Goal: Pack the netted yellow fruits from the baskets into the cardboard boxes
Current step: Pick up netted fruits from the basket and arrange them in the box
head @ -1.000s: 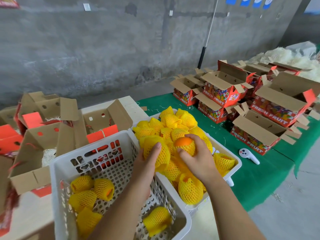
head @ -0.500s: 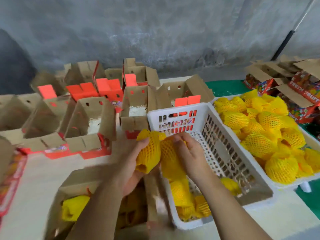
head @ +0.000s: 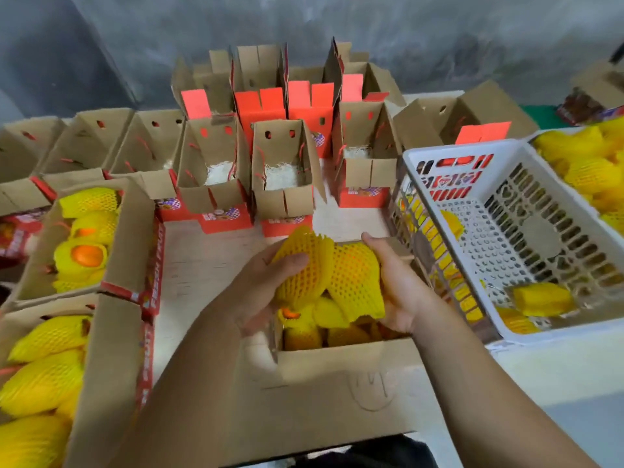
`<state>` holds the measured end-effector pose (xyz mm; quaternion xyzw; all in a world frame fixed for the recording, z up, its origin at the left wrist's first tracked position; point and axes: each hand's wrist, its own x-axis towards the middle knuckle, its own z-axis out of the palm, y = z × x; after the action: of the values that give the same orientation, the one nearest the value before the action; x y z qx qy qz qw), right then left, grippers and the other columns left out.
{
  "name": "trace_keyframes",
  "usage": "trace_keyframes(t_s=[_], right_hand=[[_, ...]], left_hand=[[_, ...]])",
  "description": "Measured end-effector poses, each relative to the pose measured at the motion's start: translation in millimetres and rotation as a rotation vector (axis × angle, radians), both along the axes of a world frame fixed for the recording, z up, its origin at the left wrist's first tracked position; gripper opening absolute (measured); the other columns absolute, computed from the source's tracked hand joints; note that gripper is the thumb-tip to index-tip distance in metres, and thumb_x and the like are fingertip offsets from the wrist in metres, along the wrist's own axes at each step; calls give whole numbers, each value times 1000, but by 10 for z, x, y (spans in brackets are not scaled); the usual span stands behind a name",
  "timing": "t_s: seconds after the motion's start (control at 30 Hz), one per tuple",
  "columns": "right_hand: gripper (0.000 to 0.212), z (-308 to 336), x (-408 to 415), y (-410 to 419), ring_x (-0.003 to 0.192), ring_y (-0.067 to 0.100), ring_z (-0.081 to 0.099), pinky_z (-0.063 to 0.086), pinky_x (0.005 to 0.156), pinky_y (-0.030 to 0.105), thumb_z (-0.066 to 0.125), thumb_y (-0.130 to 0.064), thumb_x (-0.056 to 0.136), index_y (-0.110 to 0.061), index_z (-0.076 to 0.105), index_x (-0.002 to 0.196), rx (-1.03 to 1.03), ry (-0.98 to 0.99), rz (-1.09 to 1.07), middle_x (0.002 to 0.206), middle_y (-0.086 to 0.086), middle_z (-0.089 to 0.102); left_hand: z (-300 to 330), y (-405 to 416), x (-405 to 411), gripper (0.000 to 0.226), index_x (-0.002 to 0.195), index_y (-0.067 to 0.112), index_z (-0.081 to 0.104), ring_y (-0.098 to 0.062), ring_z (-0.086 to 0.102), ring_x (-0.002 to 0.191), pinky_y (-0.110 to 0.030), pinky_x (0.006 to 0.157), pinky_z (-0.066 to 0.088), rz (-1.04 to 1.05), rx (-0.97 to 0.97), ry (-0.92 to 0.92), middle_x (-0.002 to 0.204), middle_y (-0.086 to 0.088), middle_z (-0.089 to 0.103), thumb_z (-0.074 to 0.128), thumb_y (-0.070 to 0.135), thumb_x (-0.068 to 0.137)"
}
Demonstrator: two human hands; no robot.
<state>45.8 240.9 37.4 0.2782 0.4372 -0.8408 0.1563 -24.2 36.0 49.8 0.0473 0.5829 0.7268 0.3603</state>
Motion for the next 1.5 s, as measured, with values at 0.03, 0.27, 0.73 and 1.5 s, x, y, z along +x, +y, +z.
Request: trace_keyframes(t_s=[0.03, 0.27, 0.73, 1.5], right_hand=[[72, -4, 34, 2, 122, 39, 64, 53, 101, 55, 60, -70, 88, -17, 66, 136, -51, 7, 66, 134, 21, 65], [71, 21, 213, 46, 114, 29, 70, 58, 91, 40, 85, -56, 74, -16, 71, 130, -194, 137, 223, 131, 16, 68], [25, -113, 369, 495, 61, 0, 66, 46, 42, 18, 71, -45, 92, -30, 64, 111, 845, -21, -266, 97, -2, 69], [43, -785, 32, 374, 114, 36, 61, 43, 84, 32, 67, -27, 96, -13, 47, 131, 1550, 44, 919, 128, 15, 56]], left_hand=[[-15, -12, -36, 44, 122, 20, 68, -28, 73, 102, -40, 78, 63, -8, 10, -12, 115, -11, 76, 72, 29, 80], [-35, 96, -152, 89, 137, 9, 59, -34, 68, 118, -47, 90, 60, -146, 77, -62, 131, -18, 69, 93, 46, 64], [-504, 188, -84, 70, 126, 48, 51, -11, 63, 107, -37, 84, 56, -415, -572, 670, 117, 14, 62, 79, 71, 66], [-732, 576, 87, 45, 140, 14, 45, -38, 55, 127, -41, 91, 44, -1179, -1264, 1008, 144, -12, 44, 44, 45, 108]])
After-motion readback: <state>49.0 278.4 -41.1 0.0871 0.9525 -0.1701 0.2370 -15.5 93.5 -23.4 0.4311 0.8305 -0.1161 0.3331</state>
